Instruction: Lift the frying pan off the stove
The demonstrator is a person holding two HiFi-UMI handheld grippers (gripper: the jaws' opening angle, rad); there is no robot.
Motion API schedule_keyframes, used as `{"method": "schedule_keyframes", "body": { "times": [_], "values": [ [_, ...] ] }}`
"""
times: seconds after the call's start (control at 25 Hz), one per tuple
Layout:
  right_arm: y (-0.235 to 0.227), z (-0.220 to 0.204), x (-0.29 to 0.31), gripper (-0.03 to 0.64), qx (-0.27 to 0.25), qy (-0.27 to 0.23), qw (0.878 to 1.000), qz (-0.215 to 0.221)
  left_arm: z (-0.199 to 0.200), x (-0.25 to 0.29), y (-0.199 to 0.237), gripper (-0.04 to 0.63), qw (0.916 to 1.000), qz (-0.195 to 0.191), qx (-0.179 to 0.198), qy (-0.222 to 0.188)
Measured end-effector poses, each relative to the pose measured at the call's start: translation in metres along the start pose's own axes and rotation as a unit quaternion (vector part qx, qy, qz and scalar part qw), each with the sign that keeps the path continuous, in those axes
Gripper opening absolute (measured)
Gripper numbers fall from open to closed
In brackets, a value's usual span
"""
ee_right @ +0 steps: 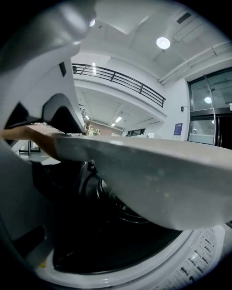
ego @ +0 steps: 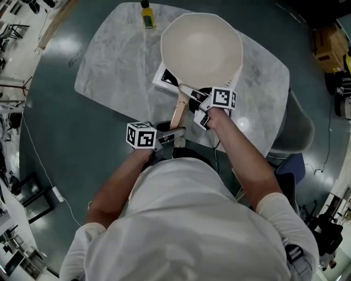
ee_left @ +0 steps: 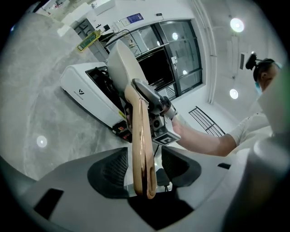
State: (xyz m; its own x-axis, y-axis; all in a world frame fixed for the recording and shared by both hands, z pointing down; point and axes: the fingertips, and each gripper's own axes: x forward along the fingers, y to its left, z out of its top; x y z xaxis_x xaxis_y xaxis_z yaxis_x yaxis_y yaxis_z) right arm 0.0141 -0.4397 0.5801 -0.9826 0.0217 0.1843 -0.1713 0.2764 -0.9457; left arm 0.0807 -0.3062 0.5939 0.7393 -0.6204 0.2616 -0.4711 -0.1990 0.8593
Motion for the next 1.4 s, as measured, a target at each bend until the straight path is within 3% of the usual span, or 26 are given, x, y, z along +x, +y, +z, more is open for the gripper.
{"method": "schedule_keyframes", "body": {
  "times": [0.12, 0.4, 0.76, 1.12, 1.4],
  "values": [
    [-0.001, -0.001, 0.0, 0.184, 0.005, 0.0, 1.0, 0.002, -0.001, 0.003, 0.001, 0.123, 1.0, 0.003, 0.005, 0.001],
    [0.002, -0.001, 0.0, 0.179, 0.002, -0.002, 1.0, -0.005, 0.001, 0.001, -0.004, 0.117, 0.9998, -0.018, -0.001, -0.008],
    [0.012, 0.004, -0.005, 0.178, 0.018, -0.045, 0.999, -0.012, 0.013, -0.009, -0.022, 0.117, 0.9984, -0.056, -0.004, -0.012],
    [0.049, 0.003, -0.033, 0.179, 0.007, -0.116, 0.993, -0.009, 0.014, -0.03, -0.055, 0.118, 0.9945, -0.091, 0.035, 0.039],
    [0.074, -0.016, -0.07, 0.179, 0.008, -0.186, 0.982, -0.017, -0.005, -0.044, -0.084, 0.118, 0.9848, -0.125, 0.068, 0.1]
  ]
}}
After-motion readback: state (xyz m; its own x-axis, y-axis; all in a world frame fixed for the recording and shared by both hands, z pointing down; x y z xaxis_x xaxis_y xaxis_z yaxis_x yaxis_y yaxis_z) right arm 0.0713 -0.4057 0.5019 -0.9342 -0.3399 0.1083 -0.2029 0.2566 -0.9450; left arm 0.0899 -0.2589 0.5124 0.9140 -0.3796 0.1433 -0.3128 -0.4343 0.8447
